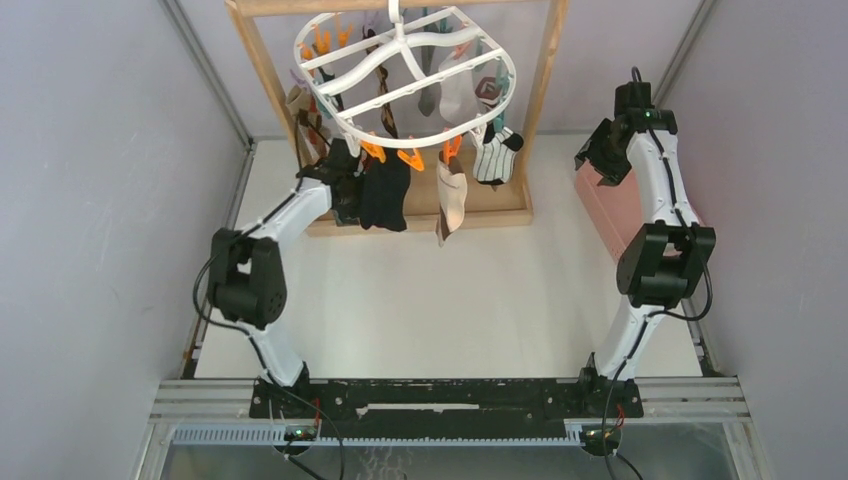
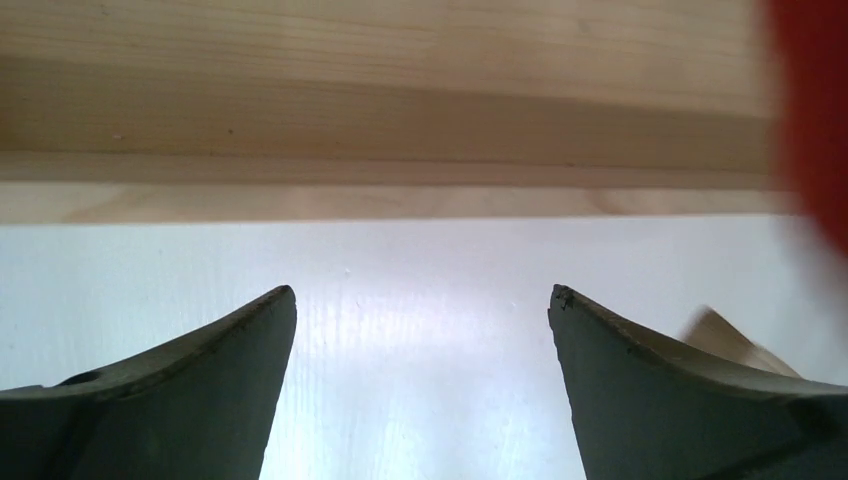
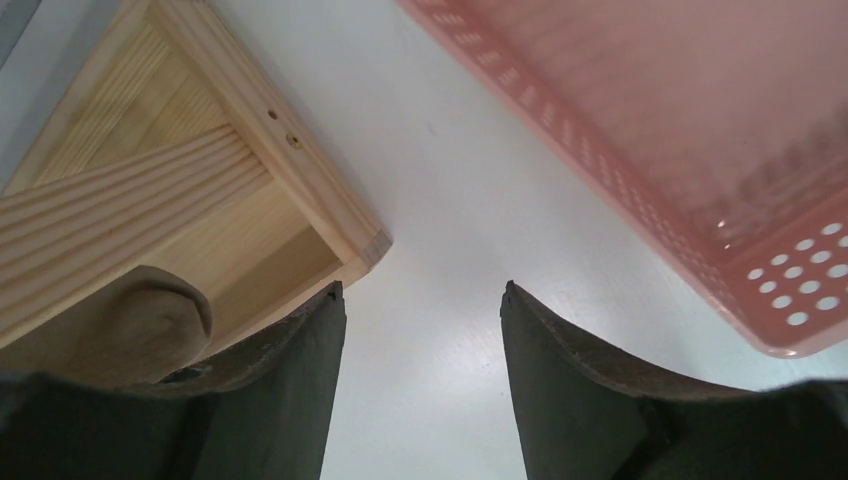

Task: Remove the socks clipped to the hanger
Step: Move the clothesline to the hanger.

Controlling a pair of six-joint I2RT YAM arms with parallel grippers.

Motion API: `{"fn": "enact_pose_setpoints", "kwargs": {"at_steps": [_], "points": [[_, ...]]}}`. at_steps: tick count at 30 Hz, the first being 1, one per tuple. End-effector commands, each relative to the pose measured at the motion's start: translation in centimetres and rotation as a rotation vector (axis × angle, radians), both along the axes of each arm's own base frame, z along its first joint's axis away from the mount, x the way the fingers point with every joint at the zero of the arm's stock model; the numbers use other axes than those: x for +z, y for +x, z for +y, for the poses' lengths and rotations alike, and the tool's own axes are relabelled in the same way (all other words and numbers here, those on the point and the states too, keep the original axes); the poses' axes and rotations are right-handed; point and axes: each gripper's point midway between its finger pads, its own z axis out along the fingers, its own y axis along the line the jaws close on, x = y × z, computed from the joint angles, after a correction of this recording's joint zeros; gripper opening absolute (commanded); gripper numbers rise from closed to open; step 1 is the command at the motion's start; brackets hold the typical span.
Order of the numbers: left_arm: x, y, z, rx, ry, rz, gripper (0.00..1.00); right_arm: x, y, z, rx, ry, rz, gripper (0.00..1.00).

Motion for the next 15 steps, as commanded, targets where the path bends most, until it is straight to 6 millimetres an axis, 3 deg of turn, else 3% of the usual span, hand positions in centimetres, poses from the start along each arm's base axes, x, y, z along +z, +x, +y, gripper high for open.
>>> {"fn": "enact_pose_setpoints", "kwargs": {"at_steps": [1, 11, 15], "points": [[4.3, -2.2, -0.5, 0.003, -0.077, -0.057, 1.0, 0.4, -0.1, -2.9, -0.028, -0.096, 0.039, 0.67], [5.6, -6.9, -0.7, 0.009, -0.132, -0.01, 1.0, -2.3, 0.5, -6.5, -0.024, -0.17, 0.109, 0.72], [6.0, -8.1, -0.5, -0.01, -0.117, -0.001, 1.0, -2.7, 0.7, -7.1, 0.0, -0.173, 0.109, 0.72]]}}
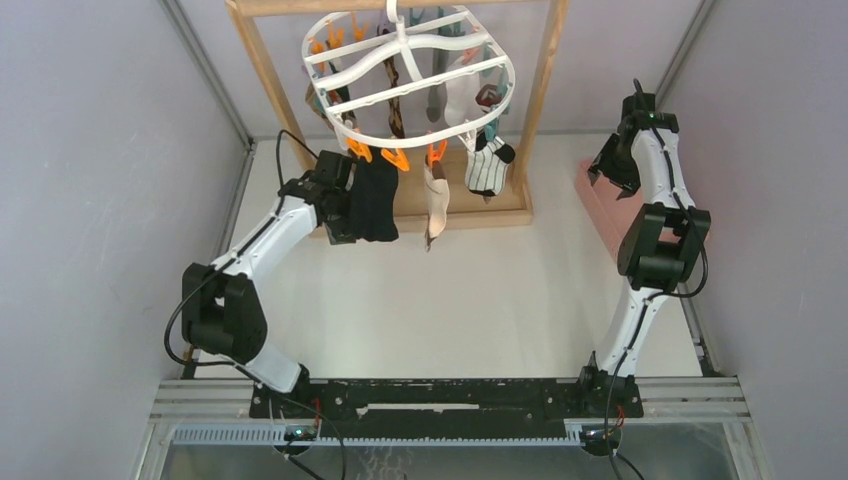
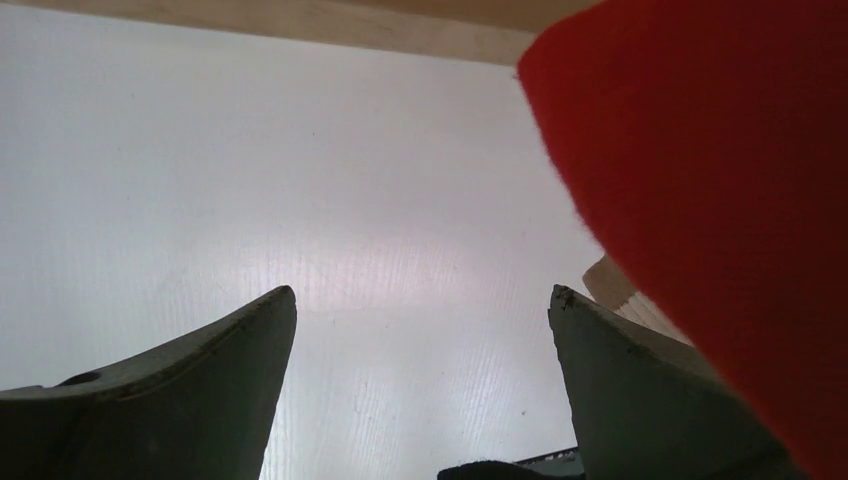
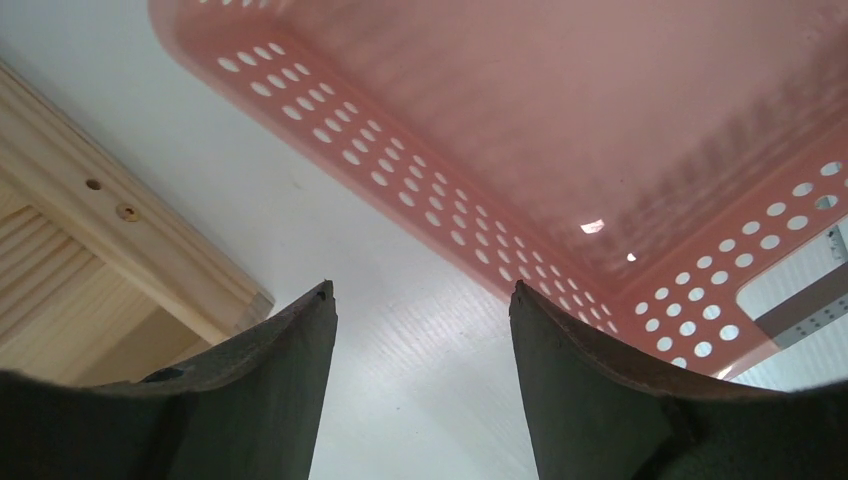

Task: Remove the socks clipped to the hanger
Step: Move the clothesline to the hanger, then move the bin to the center of the board.

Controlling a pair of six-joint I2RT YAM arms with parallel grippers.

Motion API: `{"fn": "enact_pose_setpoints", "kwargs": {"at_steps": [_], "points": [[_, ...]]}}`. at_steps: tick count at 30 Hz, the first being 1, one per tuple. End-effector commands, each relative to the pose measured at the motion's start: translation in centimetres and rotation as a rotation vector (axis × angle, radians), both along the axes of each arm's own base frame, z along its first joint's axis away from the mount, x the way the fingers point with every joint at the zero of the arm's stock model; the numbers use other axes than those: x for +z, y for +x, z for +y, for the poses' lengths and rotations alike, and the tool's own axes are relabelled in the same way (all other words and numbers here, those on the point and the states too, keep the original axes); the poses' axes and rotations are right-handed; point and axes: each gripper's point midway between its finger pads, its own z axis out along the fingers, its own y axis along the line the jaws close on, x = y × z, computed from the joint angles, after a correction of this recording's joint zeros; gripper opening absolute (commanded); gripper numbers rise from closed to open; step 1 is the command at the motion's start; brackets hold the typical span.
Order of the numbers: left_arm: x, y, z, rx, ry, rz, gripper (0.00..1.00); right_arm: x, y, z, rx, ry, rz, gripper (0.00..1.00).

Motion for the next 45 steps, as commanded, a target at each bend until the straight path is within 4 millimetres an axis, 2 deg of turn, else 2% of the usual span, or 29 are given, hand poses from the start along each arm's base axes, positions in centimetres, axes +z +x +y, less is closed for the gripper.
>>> {"fn": "enact_pose_setpoints", "kwargs": {"at_steps": [1, 18, 29, 33, 38, 42, 45], "points": [[1.9, -2.0, -0.2, -0.024, -0.027, -0.015, 1.0, 1.7, 0.8, -1.2, 0.05, -0.043, -0.048, 0.71], [4.7, -5.7, 0.5, -0.053, -0.039, -0.024, 1.0, -2.4, -1.9, 0.6, 0.136, 0.081, 0.082, 0.7], [5.9, -7.6, 1.0, -0.04, -0.042, -0.059, 1.0, -4.2, -3.8, 0.8, 0.154, 0.026, 0.17, 0.65], [6.1, -8.1, 0.9, -0.044, -0.046, -0.066, 1.0, -4.8, -4.5, 1.0, 0.154, -0.001, 0.195, 0.55], [6.2, -8.7, 0.9, -0.046, -0.046, -0.074, 1.0, -5.4, -5.3, 1.6, 0.154, -0.007, 0.211, 0.27], [6.3, -9.1, 1.1, -0.05, -0.049, -0.082, 1.0, -4.6, -5.3, 1.9, 0.162, -0.021, 0.189, 0.11], [6.4, -9.3, 1.0, -0.057, -0.057, -0.087, 1.0, -2.9, -5.0, 2.2, 0.166, -0.034, 0.146, 0.05]]}}
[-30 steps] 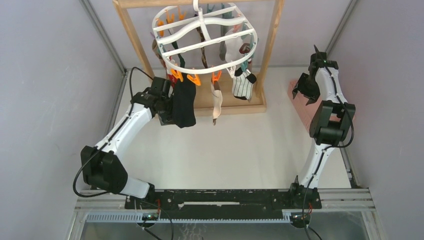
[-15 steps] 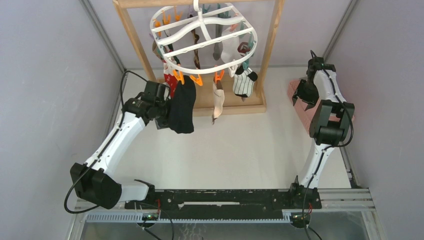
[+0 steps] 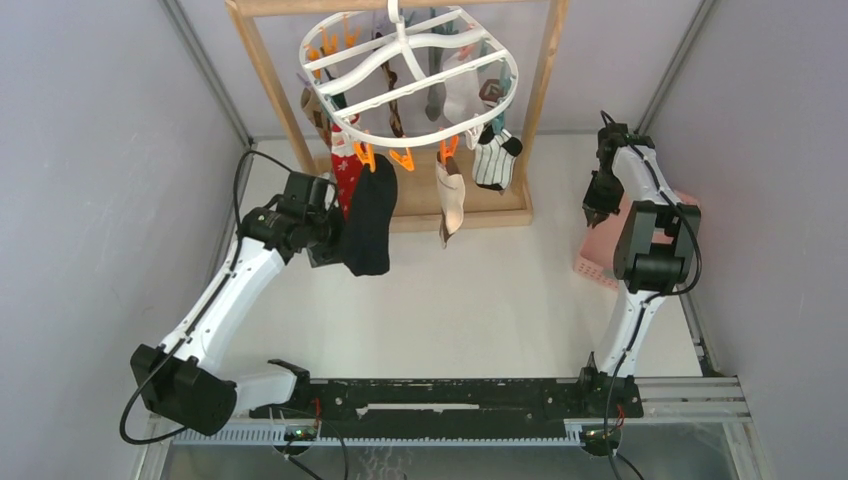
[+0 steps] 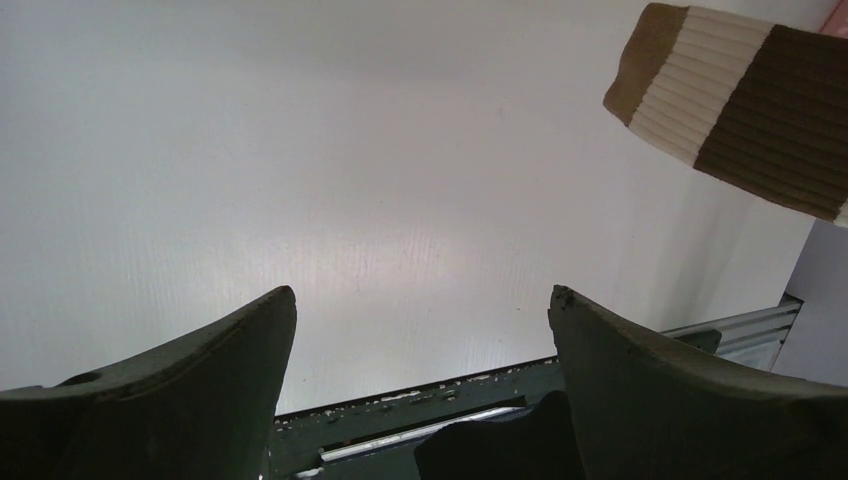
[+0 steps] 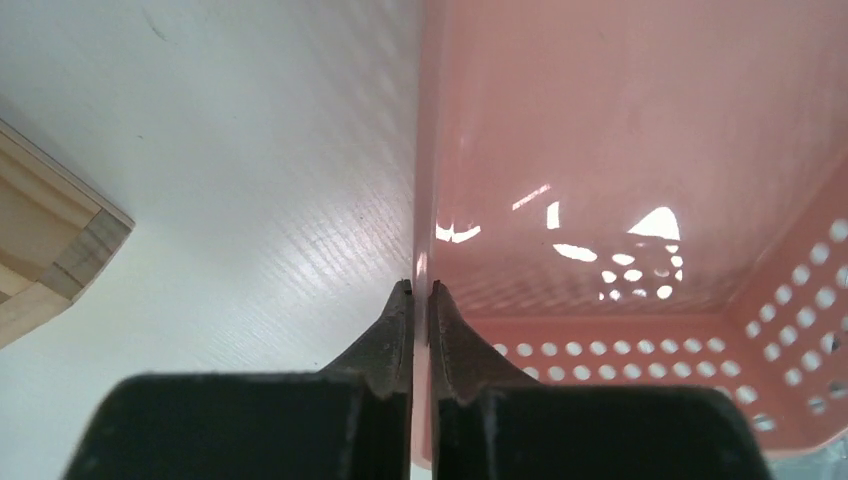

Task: Remove the socks clipped to the hanger
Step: Move the bin to the center of the board.

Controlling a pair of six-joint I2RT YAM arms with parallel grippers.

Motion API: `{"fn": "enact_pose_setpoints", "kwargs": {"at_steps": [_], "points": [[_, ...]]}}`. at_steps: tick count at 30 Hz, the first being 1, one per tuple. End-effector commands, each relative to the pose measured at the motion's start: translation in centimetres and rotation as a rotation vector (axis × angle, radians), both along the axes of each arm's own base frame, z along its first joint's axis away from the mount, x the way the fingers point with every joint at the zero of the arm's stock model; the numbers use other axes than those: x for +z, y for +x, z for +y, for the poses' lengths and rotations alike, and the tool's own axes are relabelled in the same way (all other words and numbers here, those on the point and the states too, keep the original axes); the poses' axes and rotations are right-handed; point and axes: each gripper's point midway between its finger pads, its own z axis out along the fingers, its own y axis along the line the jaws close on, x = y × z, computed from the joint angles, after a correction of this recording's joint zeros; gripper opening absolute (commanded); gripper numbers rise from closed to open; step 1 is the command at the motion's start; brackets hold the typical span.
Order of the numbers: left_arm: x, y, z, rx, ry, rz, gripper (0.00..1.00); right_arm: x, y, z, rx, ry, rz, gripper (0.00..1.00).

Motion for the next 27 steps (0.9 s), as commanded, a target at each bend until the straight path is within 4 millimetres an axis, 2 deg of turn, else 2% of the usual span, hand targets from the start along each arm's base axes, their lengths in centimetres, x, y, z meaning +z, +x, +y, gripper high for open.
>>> {"fn": "enact_pose_setpoints", "kwargs": {"at_steps": [1, 6, 9, 15, 20, 27], "points": [[0.7, -0.5, -0.2, -0.011, -0.019, -0.034, 1.0, 3.9, 0.6, 0.2, 0.002, -0.032, -0.112, 0.04], [1.4, -0.5, -0.1, -0.013, -0.022, -0.055, 1.0, 8.0, 0.4, 2.8, 0.082, -0.085, -0.195, 0.03], [1.5, -0.5, -0.2, -0.018, -0.027, -0.059, 1.0, 10.0, -0.5, 4.0, 0.095, -0.076, -0.233, 0.02], [1.5, -0.7, -0.3, -0.033, -0.034, -0.063, 1.0, 13.3, -3.0, 8.0, 0.202, -0.08, -0.296, 0.01], [1.5, -0.6, -0.3, -0.037, -0.03, -0.065, 1.0, 14.6, -6.4, 11.3, 0.293, -0.076, -0.301, 0.01], [1.7, -0.5, -0.5, -0.035, -0.039, -0.072, 1.0, 14.1, -13.8, 16.0, 0.424, -0.02, -0.287, 0.01]]}}
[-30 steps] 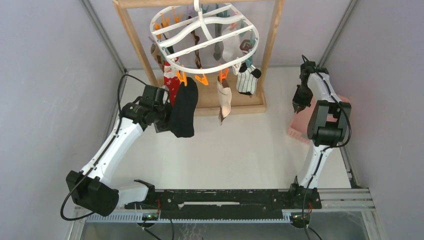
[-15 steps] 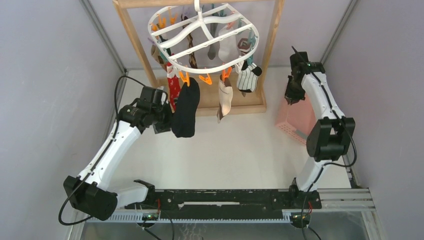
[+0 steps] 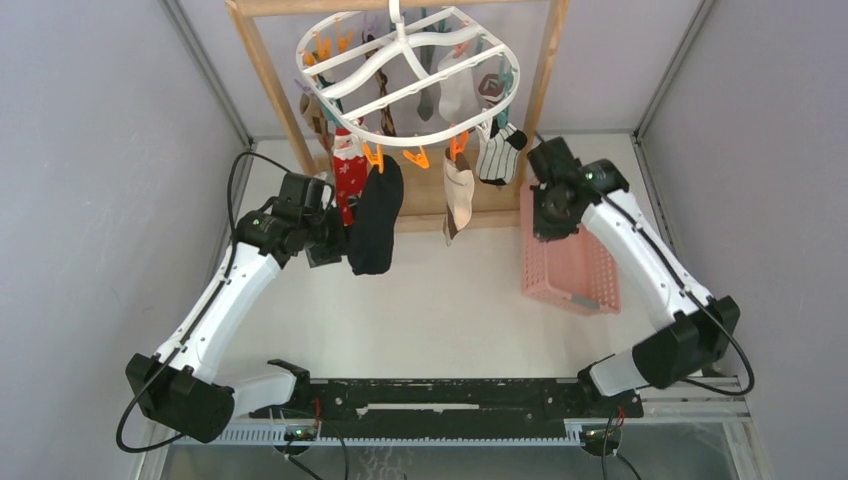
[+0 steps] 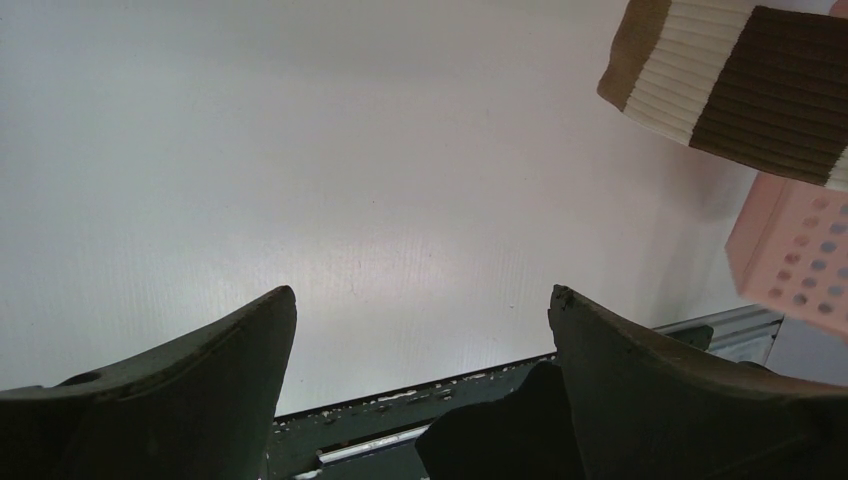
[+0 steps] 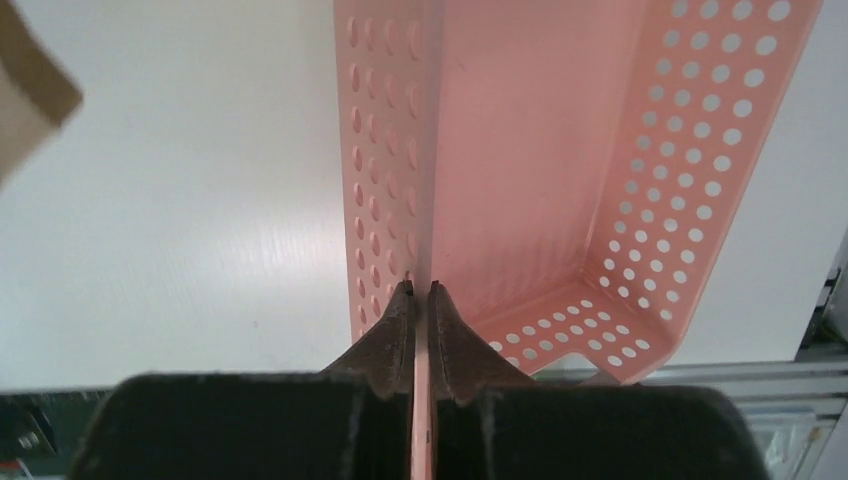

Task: Remove the socks clipped to the hanger
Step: Move the bin to the center of the board.

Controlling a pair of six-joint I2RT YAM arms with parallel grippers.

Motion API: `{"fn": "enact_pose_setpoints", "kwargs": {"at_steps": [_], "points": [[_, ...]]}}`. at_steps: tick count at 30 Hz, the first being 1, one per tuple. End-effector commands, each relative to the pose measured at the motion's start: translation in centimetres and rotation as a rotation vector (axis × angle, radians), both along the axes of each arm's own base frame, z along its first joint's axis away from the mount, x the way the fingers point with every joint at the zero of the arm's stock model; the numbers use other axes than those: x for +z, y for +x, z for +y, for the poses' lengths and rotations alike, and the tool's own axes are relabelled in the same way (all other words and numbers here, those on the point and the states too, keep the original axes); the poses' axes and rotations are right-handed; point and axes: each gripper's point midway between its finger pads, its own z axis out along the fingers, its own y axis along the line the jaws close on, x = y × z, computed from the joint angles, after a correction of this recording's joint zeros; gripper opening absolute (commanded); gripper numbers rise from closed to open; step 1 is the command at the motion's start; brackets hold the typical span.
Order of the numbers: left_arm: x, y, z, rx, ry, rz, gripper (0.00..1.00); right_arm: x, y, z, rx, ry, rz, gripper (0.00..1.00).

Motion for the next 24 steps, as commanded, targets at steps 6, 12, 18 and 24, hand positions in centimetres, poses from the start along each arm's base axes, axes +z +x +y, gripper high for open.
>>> {"fn": "enact_pose_setpoints", "kwargs": {"at_steps": [6, 12, 18, 24], "points": [[0.6, 0.1, -0.4, -0.023, -0.019, -0.039, 1.0, 0.9, -9.7, 4.0, 0.148, 0.039, -0.023, 0.01], [0.3, 0.2, -0.5, -0.016, -0.02, -0.033, 1.0, -0.6, -14.3, 8.0, 0.364, 0.015, -0.018, 0.01], [0.1, 0.2, -0.2, -0.005, -0.008, -0.034, 1.0, -2.0, -16.2, 12.3, 0.664, -0.097, -0.083, 0.0], [-0.1, -0.1, 0.6, 0.013, 0.024, -0.032, 1.0, -1.7, -15.7, 17.3, 1.008, -0.157, -0.225, 0.0]]}}
